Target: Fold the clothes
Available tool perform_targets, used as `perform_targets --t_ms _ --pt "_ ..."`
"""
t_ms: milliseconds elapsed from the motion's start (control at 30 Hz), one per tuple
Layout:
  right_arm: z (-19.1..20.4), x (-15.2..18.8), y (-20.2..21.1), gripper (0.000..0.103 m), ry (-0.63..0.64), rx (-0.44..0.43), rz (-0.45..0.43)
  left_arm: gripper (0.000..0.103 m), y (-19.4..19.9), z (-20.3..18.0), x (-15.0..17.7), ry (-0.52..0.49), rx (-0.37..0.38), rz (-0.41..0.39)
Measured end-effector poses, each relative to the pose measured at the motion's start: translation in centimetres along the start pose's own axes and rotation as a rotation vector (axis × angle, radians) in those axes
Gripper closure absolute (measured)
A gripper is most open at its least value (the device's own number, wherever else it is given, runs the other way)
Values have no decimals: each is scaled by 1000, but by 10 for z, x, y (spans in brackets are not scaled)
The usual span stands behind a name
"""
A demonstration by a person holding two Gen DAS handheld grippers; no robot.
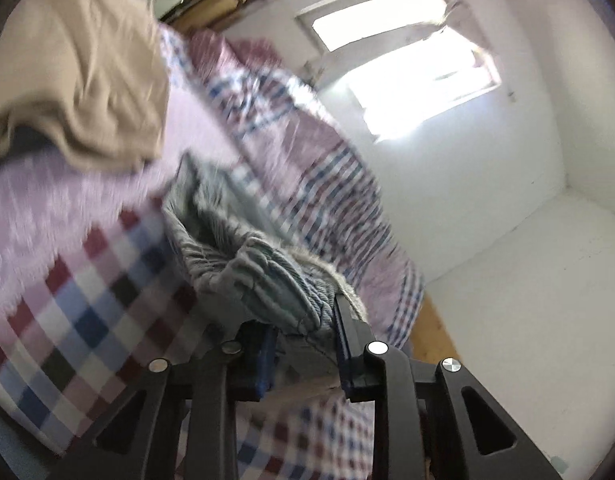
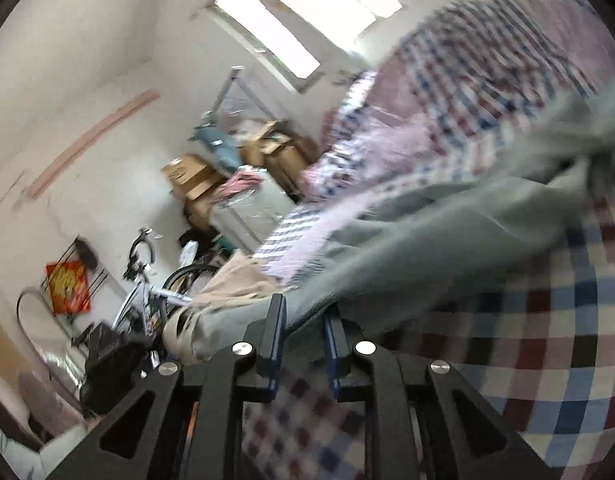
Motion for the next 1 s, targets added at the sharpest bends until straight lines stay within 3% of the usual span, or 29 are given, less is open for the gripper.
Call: perform_targets --t_ms 167,267,367,400,500,600,667,833,933,1000 --pt "46 29 -1 84 105 -86 105 79 7 -1 -40 43 4 -96" --pt "59 65 -9 81 147 -126 229 79 16 30 -53 117 -37 -140" --pt "77 106 -18 81 210 -211 378 79 19 80 -55 243 -136 -169" --pt "77 116 -21 80 229 -203 409 79 17 93 -54 289 -159 -169" --pt "65 136 -29 62 251 -144 469 78 13 96 -54 231 -238 -154" --pt "32 129 -33 54 182 -55 451 77 10 81 -53 108 -289 -145" --pt "2 116 -29 49 119 17 412 77 10 81 -51 102 -306 -133" --pt "-57 86 -15 49 -30 137 318 69 19 95 -41 183 -360 -104" --pt "-87 69 -5 47 -146 198 267 65 28 89 -37 149 -395 -118" --pt "-103 60 2 47 -230 208 234 53 36 79 -38 80 -422 -163"
Point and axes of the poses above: each gripper's, at about its wrist camera, not at the fingertips, and y roughly against the way its jaws point, z to its left, x to its underside, the point moved 10 cm from there along -y, roughly the way its jaws point, and after that the axes turned 4 degrees about -z, right-handed, at the moved point
